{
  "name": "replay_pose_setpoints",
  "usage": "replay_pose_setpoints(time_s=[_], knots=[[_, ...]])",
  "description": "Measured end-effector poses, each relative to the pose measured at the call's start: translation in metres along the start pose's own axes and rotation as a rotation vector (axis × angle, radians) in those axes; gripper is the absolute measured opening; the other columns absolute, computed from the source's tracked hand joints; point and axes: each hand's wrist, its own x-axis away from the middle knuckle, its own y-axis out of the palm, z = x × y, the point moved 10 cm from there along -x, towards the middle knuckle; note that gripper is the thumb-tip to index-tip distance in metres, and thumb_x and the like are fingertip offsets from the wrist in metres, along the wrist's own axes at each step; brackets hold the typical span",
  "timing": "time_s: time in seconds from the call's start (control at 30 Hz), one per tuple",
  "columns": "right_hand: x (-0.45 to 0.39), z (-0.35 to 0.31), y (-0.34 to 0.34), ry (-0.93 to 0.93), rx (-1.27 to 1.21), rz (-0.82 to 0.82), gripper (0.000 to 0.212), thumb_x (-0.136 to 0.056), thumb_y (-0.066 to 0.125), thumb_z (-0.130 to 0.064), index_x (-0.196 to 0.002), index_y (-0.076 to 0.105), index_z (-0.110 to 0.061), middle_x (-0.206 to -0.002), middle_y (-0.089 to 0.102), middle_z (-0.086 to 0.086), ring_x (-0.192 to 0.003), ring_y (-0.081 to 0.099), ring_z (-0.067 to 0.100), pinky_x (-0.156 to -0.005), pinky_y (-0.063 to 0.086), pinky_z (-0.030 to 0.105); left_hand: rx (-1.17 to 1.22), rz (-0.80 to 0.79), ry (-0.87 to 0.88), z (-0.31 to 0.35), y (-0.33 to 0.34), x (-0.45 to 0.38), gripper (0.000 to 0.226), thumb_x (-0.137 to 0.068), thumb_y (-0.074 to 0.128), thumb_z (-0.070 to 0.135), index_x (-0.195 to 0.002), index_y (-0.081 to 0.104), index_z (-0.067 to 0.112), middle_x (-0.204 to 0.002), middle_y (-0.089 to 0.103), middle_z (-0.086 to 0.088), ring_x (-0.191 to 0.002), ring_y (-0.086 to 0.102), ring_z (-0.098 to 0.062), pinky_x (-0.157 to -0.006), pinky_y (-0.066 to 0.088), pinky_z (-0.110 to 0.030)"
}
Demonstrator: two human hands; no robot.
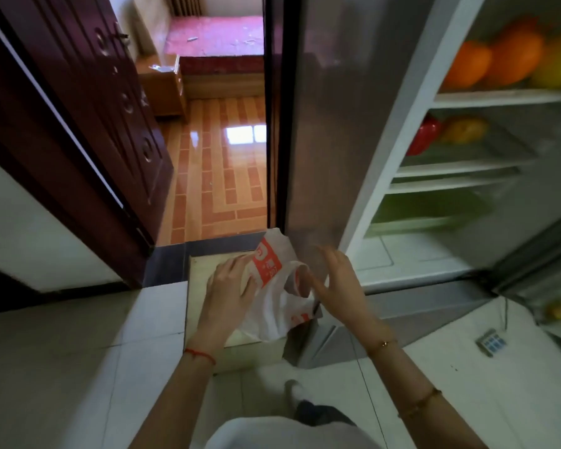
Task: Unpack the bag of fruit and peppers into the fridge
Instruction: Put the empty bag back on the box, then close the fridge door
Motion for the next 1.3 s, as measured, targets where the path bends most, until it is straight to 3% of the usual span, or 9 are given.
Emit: replay_pose_setpoints(time_s=[0.17, 0.4, 0.53, 0.67, 0.77, 0.87, 1.03, 1.3], knots=[[0.061, 0.026, -0.041, 0.073, 0.025, 0.089, 0.052, -0.093, 0.061, -0.030, -0.140, 0.046, -0.013, -0.141, 0.050, 0.005, -0.133, 0.041, 0.020, -0.111, 0.030, 0.027, -0.056, -0.030, 0.169, 0.037, 0.002, 0.021, 0.041, -0.094, 0.061, 0.017, -0.134, 0.057, 0.012, -0.132, 0.062, -0.006, -0.122, 0.058, -0.026, -0.104, 0.047, -0.045], [0.156, 0.069, -0.107, 0.206, 0.081, 0.231, 0.052, -0.092, 0.062, -0.025, -0.141, 0.046, -0.015, -0.141, 0.050, 0.004, -0.132, 0.042, 0.022, -0.111, 0.033, 0.031, -0.052, -0.052, 0.356, 0.115, 0.007, 0.065, 0.035, -0.090, 0.067, 0.009, -0.125, 0.062, 0.009, -0.123, 0.065, -0.008, -0.115, 0.058, -0.022, -0.098, 0.039, -0.028], [0.218, 0.095, -0.145, 0.279, 0.116, 0.308, 0.051, -0.091, 0.063, -0.027, -0.138, 0.047, -0.018, -0.136, 0.053, 0.004, -0.129, 0.045, 0.024, -0.109, 0.039, 0.038, -0.023, -0.120, 0.397, 0.157, 0.029, 0.087, 0.034, -0.095, 0.056, 0.021, -0.128, 0.060, 0.012, -0.122, 0.063, -0.006, -0.113, 0.057, -0.024, -0.097, 0.048, -0.036], [0.284, 0.124, -0.182, 0.343, 0.148, 0.389, 0.051, -0.091, 0.065, -0.022, -0.138, 0.046, -0.018, -0.136, 0.053, 0.003, -0.130, 0.045, 0.023, -0.109, 0.033, 0.029, 0.030, -0.158, 0.475, 0.214, 0.056, 0.121, 0.036, -0.096, 0.057, 0.017, -0.131, 0.058, 0.012, -0.126, 0.062, -0.006, -0.117, 0.056, -0.024, -0.100, 0.048, -0.043], [0.342, 0.147, -0.213, 0.408, 0.155, 0.436, 0.051, -0.092, 0.064, -0.023, -0.139, 0.046, -0.016, -0.138, 0.052, 0.002, -0.131, 0.043, 0.021, -0.111, 0.030, 0.028, 0.023, -0.178, 0.519, 0.262, 0.083, 0.154, 0.037, -0.095, 0.060, 0.016, -0.131, 0.059, 0.011, -0.127, 0.063, -0.006, -0.119, 0.056, -0.023, -0.105, 0.044, -0.035], [0.405, 0.174, -0.249, 0.453, 0.182, 0.476, 0.049, -0.092, 0.063, -0.024, -0.138, 0.048, -0.013, -0.134, 0.055, 0.003, -0.128, 0.045, 0.021, -0.111, 0.037, 0.034, 0.044, -0.211, 0.562, 0.317, 0.116, 0.196, 0.038, -0.095, 0.060, 0.017, -0.132, 0.059, 0.010, -0.129, 0.063, -0.007, -0.122, 0.056, -0.025, -0.106, 0.046, -0.042], [0.480, 0.210, -0.293, 0.522, 0.182, 0.516, 0.047, -0.094, 0.061, -0.025, -0.137, 0.048, -0.014, -0.133, 0.055, 0.002, -0.127, 0.045, 0.020, -0.104, 0.028, 0.018, 0.087, -0.262, 0.575, 0.376, 0.156, 0.249, 0.040, -0.096, 0.057, 0.020, -0.136, 0.055, 0.014, -0.134, 0.060, -0.004, -0.127, 0.053, -0.022, -0.107, 0.045, -0.047], [0.549, 0.272, -0.361, 0.593, 0.176, 0.594, 0.049, -0.096, 0.056, -0.031, -0.141, 0.044, -0.015, -0.140, 0.051, 0.000, -0.133, 0.042, 0.017, -0.105, 0.025, 0.018, 0.124, -0.301, 0.632, 0.469, 0.201, 0.297, 0.042, -0.097, 0.055, 0.022, -0.139, 0.053, 0.016, -0.139, 0.056, -0.002, -0.132, 0.049, -0.019, -0.112, 0.042, -0.042]])
